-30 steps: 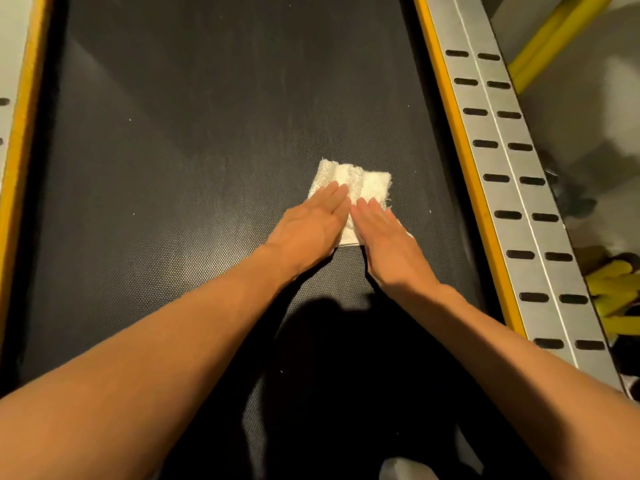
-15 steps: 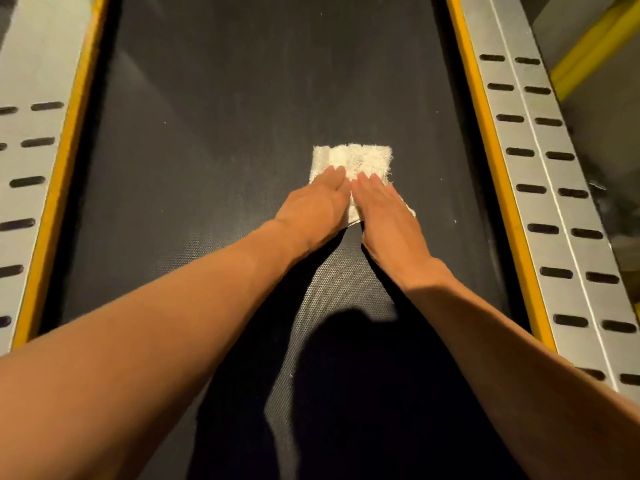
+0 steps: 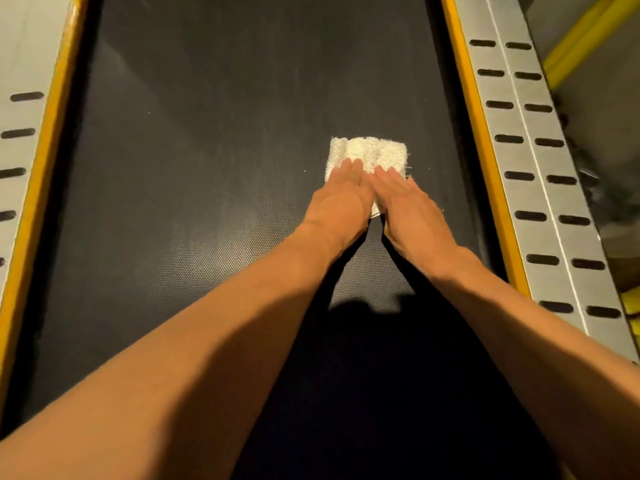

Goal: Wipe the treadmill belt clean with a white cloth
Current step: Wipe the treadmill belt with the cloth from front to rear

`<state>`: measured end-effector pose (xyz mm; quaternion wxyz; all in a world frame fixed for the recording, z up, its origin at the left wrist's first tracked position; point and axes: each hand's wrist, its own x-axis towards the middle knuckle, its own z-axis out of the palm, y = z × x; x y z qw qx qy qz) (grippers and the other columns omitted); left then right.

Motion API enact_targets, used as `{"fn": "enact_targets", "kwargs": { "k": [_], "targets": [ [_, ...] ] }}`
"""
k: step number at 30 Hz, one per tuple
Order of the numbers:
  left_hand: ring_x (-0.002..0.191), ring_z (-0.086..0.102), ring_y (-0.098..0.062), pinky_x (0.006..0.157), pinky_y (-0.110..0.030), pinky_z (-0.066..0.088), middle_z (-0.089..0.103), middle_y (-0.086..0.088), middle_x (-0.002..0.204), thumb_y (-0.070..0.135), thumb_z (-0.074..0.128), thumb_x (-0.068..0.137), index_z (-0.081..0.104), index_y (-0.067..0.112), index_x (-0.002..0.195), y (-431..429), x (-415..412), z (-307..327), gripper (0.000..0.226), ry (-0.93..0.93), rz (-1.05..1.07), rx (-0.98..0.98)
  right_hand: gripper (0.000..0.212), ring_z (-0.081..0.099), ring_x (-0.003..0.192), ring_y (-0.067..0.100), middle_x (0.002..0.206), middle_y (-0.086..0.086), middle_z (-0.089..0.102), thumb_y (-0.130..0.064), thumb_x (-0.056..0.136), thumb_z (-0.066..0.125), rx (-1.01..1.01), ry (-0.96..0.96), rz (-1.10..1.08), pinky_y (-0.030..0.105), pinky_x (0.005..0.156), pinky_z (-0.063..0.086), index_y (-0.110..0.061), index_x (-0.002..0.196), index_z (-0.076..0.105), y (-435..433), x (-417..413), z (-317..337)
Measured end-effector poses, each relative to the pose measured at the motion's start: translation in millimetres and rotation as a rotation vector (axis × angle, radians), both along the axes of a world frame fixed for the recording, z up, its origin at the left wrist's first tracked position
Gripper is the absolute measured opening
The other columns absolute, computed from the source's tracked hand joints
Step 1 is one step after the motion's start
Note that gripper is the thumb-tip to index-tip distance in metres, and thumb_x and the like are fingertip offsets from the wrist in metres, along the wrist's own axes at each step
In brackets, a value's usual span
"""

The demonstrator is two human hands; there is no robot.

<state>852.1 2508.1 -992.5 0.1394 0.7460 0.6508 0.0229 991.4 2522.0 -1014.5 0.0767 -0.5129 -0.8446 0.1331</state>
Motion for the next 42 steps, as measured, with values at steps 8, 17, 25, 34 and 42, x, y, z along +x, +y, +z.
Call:
{"fn": "enact_targets", "kwargs": {
  "k": [8, 17, 25, 34, 42],
  "targets": [
    [0.148, 0.009, -0.022, 0.114, -0.038, 0.025, 0.011, -0.006, 0.161, 0.026, 0.03, 0.101, 0.016, 0.008, 0.152, 2.0, -10.1, -10.5, 0.055, 0.119, -0.23, 0.028, 0.07, 0.023, 0.145, 0.024, 0.158, 0.003, 0.025, -0.045, 0.088, 0.007, -0.186, -0.218, 0.1, 0.04, 0.116, 0.023, -0.022, 0.151, 0.024, -9.3, 19.1, 31.6],
    [0.147, 0.003, -0.036, 0.121, -0.04, 0.005, 0.004, -0.022, 0.158, 0.019, 0.027, 0.1, 0.005, -0.005, 0.15, 0.9, 24.3, -13.0, 0.059, 0.161, -0.154, 0.032, 0.064, 0.043, 0.132, 0.036, 0.145, 0.015, 0.041, -0.002, 0.083, 0.04, -0.209, -0.284, 0.077, 0.048, 0.101, 0.043, -0.011, 0.145, 0.028, -0.8, 31.4, 31.2],
    [0.148, 0.005, -0.028, 0.12, -0.034, 0.006, 0.009, -0.013, 0.16, 0.02, 0.028, 0.101, 0.014, 0.002, 0.151, -5.4, 33.5, -13.5, 0.055, 0.042, -0.143, 0.045, 0.051, 0.047, 0.127, 0.032, 0.138, 0.015, 0.048, 0.001, 0.089, 0.04, -0.135, -0.343, 0.134, 0.04, 0.093, 0.043, -0.006, 0.139, 0.036, -5.0, 40.7, 48.8],
    [0.148, 0.001, -0.03, 0.119, -0.033, -0.003, 0.004, -0.017, 0.16, 0.015, 0.028, 0.102, 0.009, 0.0, 0.151, -31.0, 30.9, -14.1, 0.055, 0.078, -0.263, 0.124, 0.051, 0.049, 0.126, 0.028, 0.132, 0.009, 0.053, 0.003, 0.088, 0.045, -0.026, -0.129, 0.092, 0.043, 0.1, 0.045, -0.011, 0.137, 0.041, -37.3, 52.2, 19.3],
    [0.145, 0.017, -0.032, 0.118, -0.041, 0.019, 0.023, -0.017, 0.153, 0.008, 0.037, 0.098, 0.029, 0.003, 0.145, 6.6, 63.0, -13.5, 0.048, -0.002, -0.054, 0.045, 0.052, 0.058, 0.11, 0.033, 0.123, 0.01, 0.061, 0.001, 0.085, 0.047, -0.02, -0.079, -0.073, 0.04, 0.089, 0.048, -0.02, 0.133, 0.051, -3.3, 50.7, 26.5]
  ]
}}
